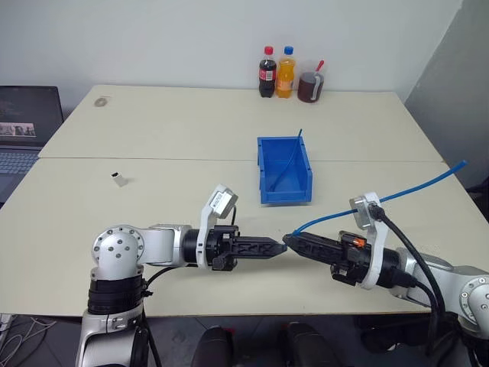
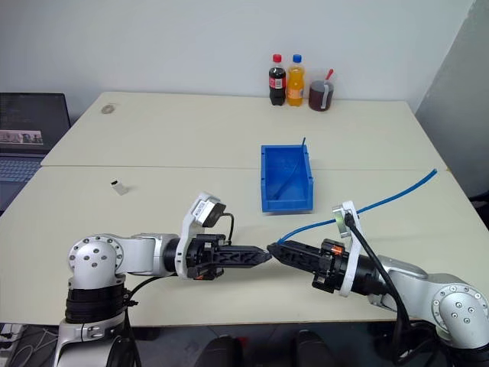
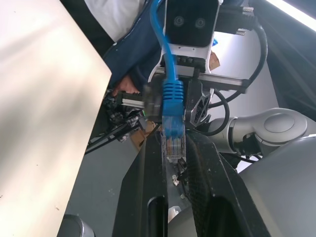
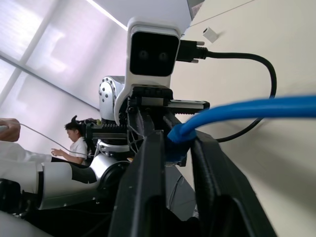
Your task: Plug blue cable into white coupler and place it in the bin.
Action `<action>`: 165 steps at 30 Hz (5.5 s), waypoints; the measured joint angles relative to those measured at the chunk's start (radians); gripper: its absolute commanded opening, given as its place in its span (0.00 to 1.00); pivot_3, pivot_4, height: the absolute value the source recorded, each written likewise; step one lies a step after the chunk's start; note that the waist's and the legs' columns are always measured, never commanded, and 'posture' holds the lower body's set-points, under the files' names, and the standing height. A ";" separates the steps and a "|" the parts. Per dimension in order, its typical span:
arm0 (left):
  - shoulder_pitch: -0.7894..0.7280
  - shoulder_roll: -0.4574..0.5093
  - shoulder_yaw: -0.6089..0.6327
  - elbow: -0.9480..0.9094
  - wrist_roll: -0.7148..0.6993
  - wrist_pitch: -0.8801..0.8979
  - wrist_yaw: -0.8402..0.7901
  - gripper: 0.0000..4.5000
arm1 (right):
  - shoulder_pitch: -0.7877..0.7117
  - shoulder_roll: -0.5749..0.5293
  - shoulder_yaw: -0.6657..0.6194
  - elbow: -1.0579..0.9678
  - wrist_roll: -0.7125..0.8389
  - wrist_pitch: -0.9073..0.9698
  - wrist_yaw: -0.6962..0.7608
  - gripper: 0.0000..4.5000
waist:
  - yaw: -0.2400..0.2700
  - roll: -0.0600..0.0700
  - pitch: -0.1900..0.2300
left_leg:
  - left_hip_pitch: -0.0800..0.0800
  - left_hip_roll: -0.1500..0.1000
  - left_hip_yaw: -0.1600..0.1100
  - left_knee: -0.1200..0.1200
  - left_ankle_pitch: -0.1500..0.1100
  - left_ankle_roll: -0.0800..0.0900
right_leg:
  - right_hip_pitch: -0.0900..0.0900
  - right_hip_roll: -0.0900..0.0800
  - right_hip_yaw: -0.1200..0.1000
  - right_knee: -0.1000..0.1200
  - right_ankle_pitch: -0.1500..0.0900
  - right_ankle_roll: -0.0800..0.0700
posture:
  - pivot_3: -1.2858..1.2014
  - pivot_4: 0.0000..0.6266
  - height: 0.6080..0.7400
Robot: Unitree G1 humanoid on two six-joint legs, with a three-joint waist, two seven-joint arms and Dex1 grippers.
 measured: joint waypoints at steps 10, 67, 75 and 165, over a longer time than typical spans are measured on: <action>0.023 0.054 -0.051 -0.039 0.043 -0.092 -0.047 0.35 | 0.000 -0.032 -0.001 0.012 0.016 0.000 0.023 0.04 | 0.000 0.000 0.000 | 0.000 0.000 0.000 -0.001 0.000 0.000 | 0.000 0.000 0.000 -0.002 0.000 0.000 | 0.52 0.24 1.00; -0.381 0.009 0.222 1.251 1.324 -1.622 0.822 0.99 | -0.297 0.160 -0.092 0.374 -0.419 0.106 0.203 0.04 | 0.006 -0.003 0.002 | -0.007 0.000 0.006 0.000 0.000 0.001 | -0.002 -0.002 -0.007 -0.006 0.008 0.000 | 0.52 0.24 1.00; -0.402 0.026 0.224 1.314 1.322 -1.644 0.846 0.91 | -0.294 0.160 -0.100 0.368 -0.419 0.112 0.195 0.04 | 0.006 -0.003 0.002 | -0.007 0.000 0.006 0.000 0.000 0.001 | -0.002 -0.002 -0.007 -0.006 0.008 0.000 | 0.52 0.24 1.00; -0.167 -0.038 -0.428 0.754 1.290 -1.701 -0.747 0.17 | -0.259 0.245 0.296 0.362 -1.429 -0.281 0.644 0.04 | 0.004 0.001 0.003 | -0.009 0.000 0.005 0.004 0.001 0.001 | -0.004 0.000 -0.007 -0.003 0.008 -0.001 | 0.52 0.24 1.00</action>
